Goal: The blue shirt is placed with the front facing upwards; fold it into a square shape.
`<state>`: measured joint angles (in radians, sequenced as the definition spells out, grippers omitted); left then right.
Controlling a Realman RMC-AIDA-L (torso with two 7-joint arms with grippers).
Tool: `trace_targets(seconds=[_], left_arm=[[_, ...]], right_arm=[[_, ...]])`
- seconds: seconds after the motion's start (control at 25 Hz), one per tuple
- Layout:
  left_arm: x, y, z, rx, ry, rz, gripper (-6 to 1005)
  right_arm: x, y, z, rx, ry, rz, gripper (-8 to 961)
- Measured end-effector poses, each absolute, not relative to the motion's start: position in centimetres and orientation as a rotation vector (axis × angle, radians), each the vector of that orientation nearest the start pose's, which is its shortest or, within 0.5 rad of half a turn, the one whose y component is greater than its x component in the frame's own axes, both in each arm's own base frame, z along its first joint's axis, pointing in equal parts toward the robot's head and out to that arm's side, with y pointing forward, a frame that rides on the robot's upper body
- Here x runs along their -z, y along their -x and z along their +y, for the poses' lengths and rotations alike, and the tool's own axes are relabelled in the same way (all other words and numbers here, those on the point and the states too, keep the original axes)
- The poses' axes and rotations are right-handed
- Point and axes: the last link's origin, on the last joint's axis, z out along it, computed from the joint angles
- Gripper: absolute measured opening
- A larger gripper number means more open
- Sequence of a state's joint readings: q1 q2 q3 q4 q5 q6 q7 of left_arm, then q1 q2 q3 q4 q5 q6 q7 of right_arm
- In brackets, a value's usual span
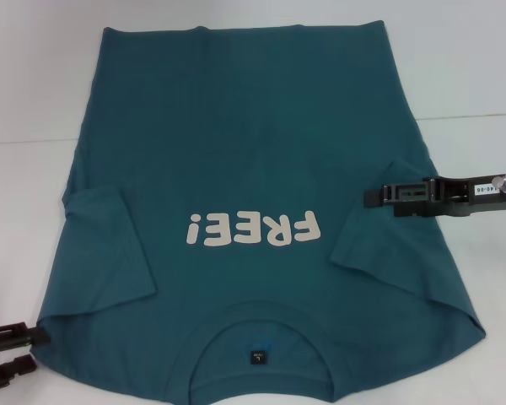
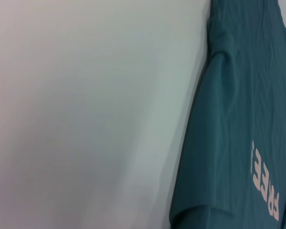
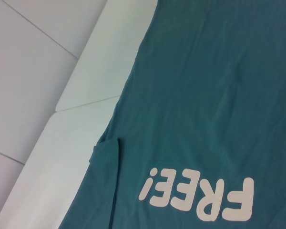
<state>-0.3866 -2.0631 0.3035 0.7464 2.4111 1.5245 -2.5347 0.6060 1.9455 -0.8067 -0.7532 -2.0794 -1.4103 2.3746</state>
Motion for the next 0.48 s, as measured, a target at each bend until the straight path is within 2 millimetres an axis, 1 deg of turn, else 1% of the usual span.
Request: trace_targets(seconds=[0.28,0.48], left_arm=[[-3.4,37.1,27.7,-0.774,-1.911,2.701,548],[-3.0,36.8,28.4,-0.778,-1.918,2.696,547]], right_arm=[[-5.4,-26.5,38.3,-0.534,2.293,1.645,929],[-5.4,-26.5,38.3,-0.533,2.293,1.646,928]])
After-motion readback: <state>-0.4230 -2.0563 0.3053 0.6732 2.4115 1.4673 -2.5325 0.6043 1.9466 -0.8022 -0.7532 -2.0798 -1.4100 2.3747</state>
